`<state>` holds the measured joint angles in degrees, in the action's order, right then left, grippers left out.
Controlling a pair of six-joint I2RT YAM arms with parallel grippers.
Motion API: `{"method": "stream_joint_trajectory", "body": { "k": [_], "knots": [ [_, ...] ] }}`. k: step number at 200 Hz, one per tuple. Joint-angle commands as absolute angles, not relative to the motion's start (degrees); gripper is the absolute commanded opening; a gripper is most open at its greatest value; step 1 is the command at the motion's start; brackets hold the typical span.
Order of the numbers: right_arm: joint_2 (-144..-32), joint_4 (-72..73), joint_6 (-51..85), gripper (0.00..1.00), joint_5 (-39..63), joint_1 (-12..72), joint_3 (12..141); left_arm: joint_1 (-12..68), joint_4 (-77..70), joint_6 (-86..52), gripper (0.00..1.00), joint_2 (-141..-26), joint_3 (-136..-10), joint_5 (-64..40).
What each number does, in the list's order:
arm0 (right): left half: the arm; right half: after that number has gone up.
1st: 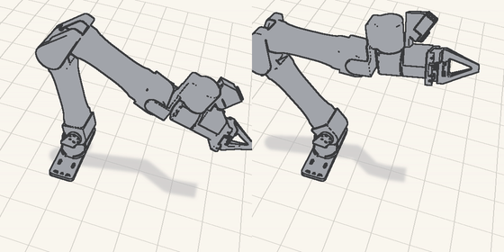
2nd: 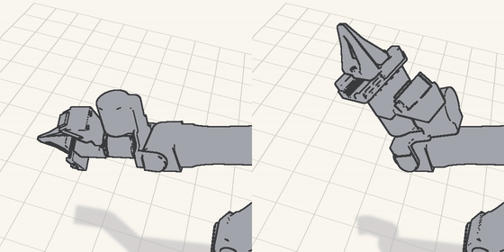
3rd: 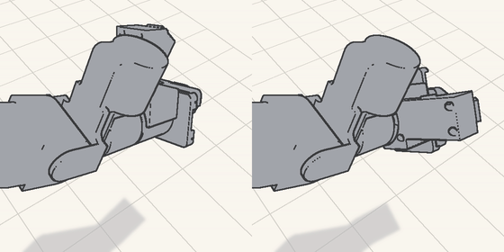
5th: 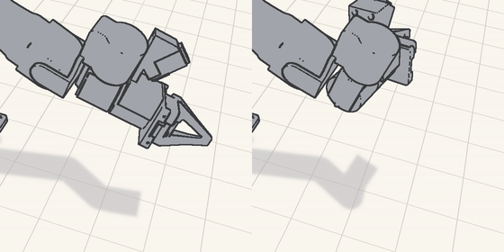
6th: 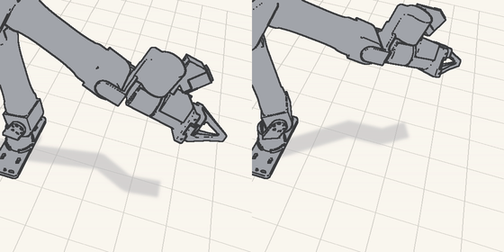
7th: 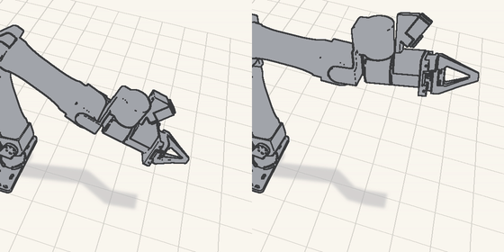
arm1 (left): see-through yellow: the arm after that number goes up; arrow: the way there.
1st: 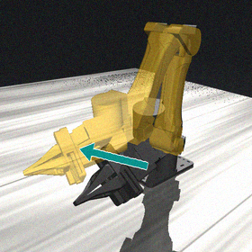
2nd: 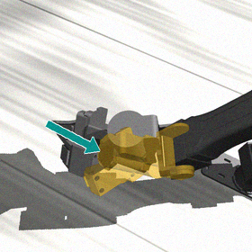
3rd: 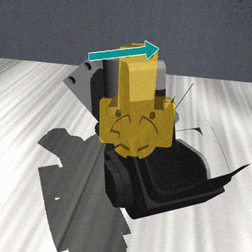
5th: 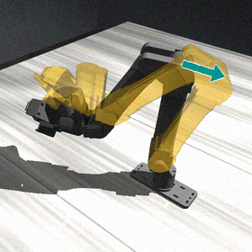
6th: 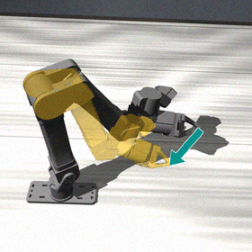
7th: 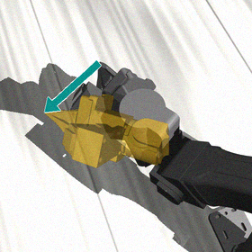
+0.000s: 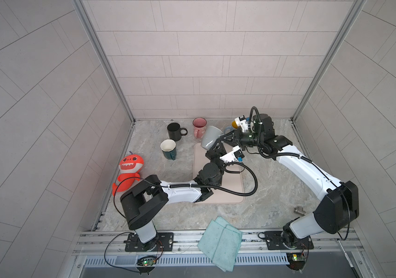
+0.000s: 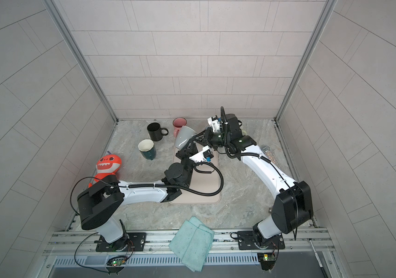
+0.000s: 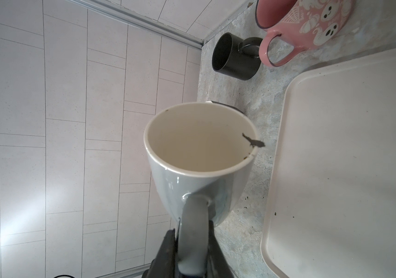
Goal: Turn the mug right side up
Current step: Place the mug at the middle-right of the table.
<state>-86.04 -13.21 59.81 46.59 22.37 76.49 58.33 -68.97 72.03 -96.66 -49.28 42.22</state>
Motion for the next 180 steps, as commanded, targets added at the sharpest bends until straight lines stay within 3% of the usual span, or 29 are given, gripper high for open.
{"method": "stream_joint_trajectory", "body": {
  "k": [1, 38, 180],
  "knots": [
    [-89.59, -14.02, 60.43, 0.15, 44.12, 24.39, 75.54, 64.81, -77.03, 76.85, 0.0, -95.92, -52.3, 24.03],
    [-89.65, -13.82, 60.66, 0.0, 43.75, 24.43, 75.09, 65.3, -77.06, 77.58, 0.0, -95.91, -51.89, 23.6],
    [-87.63, -14.18, 57.22, 0.0, 41.94, 24.56, 73.22, 65.48, -76.9, 76.64, 0.0, -98.07, -53.51, 27.26]
  ]
}}
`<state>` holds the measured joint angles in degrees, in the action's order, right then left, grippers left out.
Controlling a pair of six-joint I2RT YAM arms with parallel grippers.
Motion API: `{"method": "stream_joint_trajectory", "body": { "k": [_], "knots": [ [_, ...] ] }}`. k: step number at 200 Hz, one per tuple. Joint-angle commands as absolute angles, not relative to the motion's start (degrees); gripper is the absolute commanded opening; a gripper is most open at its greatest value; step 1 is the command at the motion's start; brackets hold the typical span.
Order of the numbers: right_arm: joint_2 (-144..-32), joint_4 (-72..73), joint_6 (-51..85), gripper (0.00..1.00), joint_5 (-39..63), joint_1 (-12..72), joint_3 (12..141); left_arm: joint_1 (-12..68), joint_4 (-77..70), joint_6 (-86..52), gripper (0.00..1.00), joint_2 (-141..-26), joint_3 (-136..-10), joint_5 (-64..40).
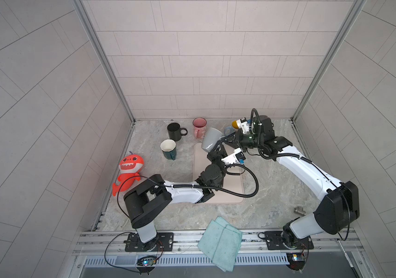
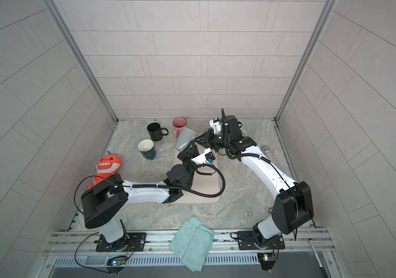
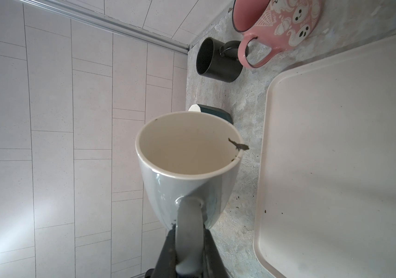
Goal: Turn the mug right side up
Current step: Place the mug at the middle-right of the table.
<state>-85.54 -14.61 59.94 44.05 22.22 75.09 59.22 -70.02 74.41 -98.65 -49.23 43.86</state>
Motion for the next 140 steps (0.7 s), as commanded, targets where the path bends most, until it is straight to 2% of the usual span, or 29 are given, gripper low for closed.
{"method": "stream_joint_trajectory", "body": {
  "k": [1, 41, 54, 87, 140],
  "knots": [
    [-87.63, -14.17, 57.26, 0.0, 41.93, 24.58, 73.17, 65.43, -76.9, 76.64, 0.0, -98.08, -53.56, 27.29],
    [-87.54, -13.98, 56.79, 0.0, 41.83, 24.57, 72.77, 65.48, -76.89, 76.16, 0.14, -98.26, -53.61, 28.87],
    [-87.54, -13.97, 56.69, 0.0, 41.75, 24.57, 72.82, 65.41, -76.88, 76.03, 0.24, -98.35, -53.61, 29.13],
    [-87.63, -14.24, 56.39, 0.0, 41.54, 24.66, 72.6, 65.48, -76.81, 75.92, 0.3, -98.53, -53.8, 29.95],
    [-87.98, -15.03, 55.53, 0.0, 41.12, 24.69, 72.47, 65.47, -76.78, 75.76, 0.29, -98.61, -53.75, 31.5]
  ]
}}
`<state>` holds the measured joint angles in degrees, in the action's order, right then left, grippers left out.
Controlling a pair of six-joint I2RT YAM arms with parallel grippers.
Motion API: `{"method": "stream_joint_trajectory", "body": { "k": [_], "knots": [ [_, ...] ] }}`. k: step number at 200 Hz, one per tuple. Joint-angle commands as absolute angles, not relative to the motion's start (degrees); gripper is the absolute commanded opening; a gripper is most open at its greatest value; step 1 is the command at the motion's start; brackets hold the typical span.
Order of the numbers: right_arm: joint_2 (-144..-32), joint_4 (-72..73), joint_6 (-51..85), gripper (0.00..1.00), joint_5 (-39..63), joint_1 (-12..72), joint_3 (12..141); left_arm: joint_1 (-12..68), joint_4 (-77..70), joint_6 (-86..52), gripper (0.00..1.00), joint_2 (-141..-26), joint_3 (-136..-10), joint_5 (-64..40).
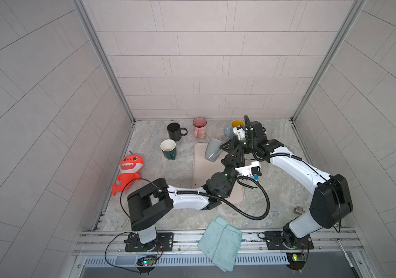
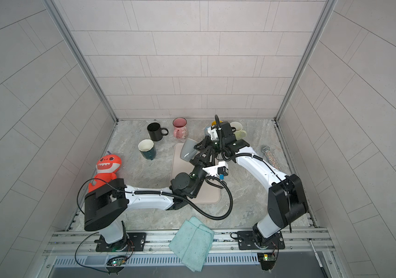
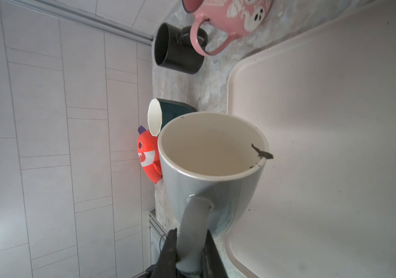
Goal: Turn the mug right side up
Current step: Place the mug at the middle-right of the table.
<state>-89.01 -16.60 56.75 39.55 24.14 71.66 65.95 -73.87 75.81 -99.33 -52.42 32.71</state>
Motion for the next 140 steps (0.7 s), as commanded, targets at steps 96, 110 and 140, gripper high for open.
{"method": "stream_joint_trajectory", "body": {
  "k": [96, 110, 140],
  "knots": [
    [-89.62, -19.77, 48.87, 0.0, 36.35, 22.36, 73.6, 65.09, -76.88, 75.26, 0.25, -93.98, -52.01, 44.03],
    [-89.82, -20.8, 47.52, 0.0, 35.46, 21.58, 73.74, 64.95, -76.78, 74.15, 0.25, -92.51, -50.97, 45.53],
    [-89.43, -21.74, 45.56, 0.0, 33.19, 20.1, 73.8, 64.62, -76.75, 73.54, 0.25, -90.55, -50.34, 49.68]
  ]
}}
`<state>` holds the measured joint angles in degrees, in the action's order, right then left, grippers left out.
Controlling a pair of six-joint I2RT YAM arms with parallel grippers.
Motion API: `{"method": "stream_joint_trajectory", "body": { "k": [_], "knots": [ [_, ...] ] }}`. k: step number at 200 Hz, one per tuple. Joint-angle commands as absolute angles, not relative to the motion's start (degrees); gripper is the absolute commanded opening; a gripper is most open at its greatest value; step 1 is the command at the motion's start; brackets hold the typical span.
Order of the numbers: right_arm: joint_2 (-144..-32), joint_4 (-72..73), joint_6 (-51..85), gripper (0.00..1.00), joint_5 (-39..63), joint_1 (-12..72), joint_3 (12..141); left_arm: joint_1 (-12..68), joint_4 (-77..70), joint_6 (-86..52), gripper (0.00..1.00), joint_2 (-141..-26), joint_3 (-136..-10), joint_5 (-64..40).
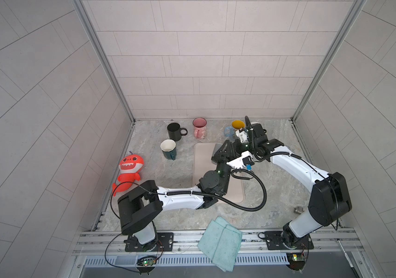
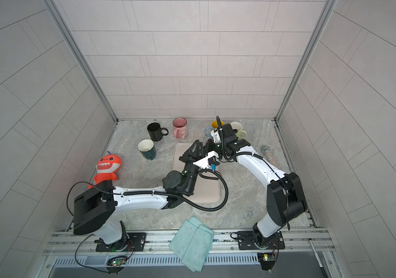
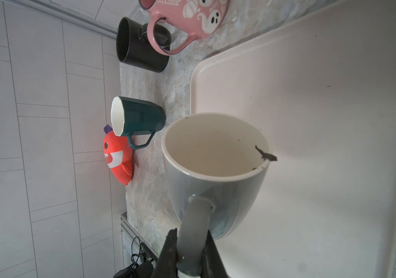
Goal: Turn the mug right side up
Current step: Place the mug at the middle-right of the table.
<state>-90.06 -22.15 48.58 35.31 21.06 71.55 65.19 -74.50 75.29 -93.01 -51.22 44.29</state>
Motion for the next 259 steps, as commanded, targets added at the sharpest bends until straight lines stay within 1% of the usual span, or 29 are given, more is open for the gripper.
{"method": "stream_joint_trajectory", "body": {
  "k": [1, 40, 87, 131, 145, 191, 211, 227, 259],
  "knots": [
    [-89.41, -21.81, 45.5, 0.0, 33.08, 20.07, 73.82, 64.61, -76.78, 73.46, 0.25, -90.41, -50.31, 49.8],
    [-86.71, -28.23, 37.99, 0.0, 23.94, 18.68, 75.41, 63.04, -76.66, 68.99, 0.25, -85.75, -48.43, 54.35],
    [-82.81, -30.14, 34.02, 0.0, 15.64, 17.23, 72.49, 61.58, -76.72, 66.46, 0.25, -81.66, -46.74, 54.33],
    [-79.22, -28.94, 31.22, 0.0, 5.22, 16.96, 68.29, 60.02, -76.65, 63.07, 0.25, -80.78, -46.07, 55.32],
    [-78.35, -28.13, 30.62, 0.0, 1.66, 16.96, 66.67, 59.28, -76.64, 61.37, 0.27, -80.22, -45.72, 55.67],
    [-76.29, -19.88, 28.59, 0.0, -9.22, 16.96, 59.42, 56.77, -75.37, 56.94, 0.32, -77.95, -46.01, 58.58],
    [-75.69, -15.41, 27.61, 0.0, -12.21, 16.97, 56.73, 55.76, -70.06, 52.98, 0.32, -76.5, -46.72, 59.76],
    [-75.38, -12.15, 26.07, 0.0, -14.5, 17.09, 55.0, 54.37, -62.42, 46.36, 0.32, -74.26, -47.19, 60.08],
    [-74.58, -4.62, 22.63, 0.0, -18.2, 17.44, 50.68, 49.66, -39.64, 27.64, 0.32, -67.49, -48.45, 56.87]
  ]
}}
